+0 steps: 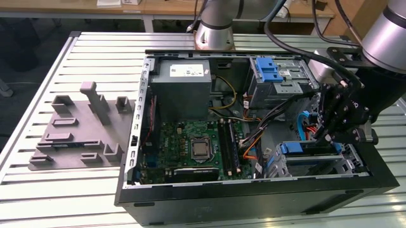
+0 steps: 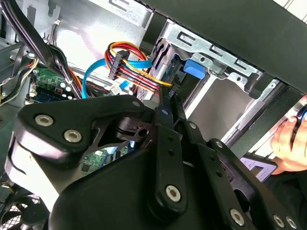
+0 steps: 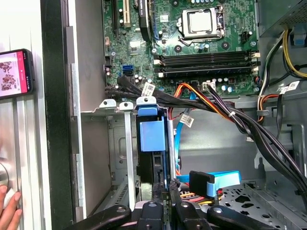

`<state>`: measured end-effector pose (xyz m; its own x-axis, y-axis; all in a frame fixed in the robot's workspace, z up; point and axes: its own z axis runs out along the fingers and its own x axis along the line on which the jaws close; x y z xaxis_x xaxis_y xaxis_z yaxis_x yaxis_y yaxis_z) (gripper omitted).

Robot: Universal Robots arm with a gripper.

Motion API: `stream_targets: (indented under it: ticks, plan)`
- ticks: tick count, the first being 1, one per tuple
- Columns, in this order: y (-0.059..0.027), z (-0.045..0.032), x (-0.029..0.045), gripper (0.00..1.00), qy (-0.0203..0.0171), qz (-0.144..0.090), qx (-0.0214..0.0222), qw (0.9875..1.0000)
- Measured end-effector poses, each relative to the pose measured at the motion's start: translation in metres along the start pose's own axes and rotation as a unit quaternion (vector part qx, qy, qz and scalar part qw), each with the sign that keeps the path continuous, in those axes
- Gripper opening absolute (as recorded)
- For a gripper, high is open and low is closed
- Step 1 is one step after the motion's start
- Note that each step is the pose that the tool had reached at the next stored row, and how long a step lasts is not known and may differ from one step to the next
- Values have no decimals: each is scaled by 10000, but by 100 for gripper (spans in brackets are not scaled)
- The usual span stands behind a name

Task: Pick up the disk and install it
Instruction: 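Insert the first disk wire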

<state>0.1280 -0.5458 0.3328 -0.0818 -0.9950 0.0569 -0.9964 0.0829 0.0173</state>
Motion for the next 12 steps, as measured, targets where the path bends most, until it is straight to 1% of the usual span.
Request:
stream_targets:
  ticks: [8, 12]
  plan:
    - [0, 15, -1, 16, -1, -6, -5, 10000]
    - [-1, 31, -2, 16, -2, -7, -19, 10000]
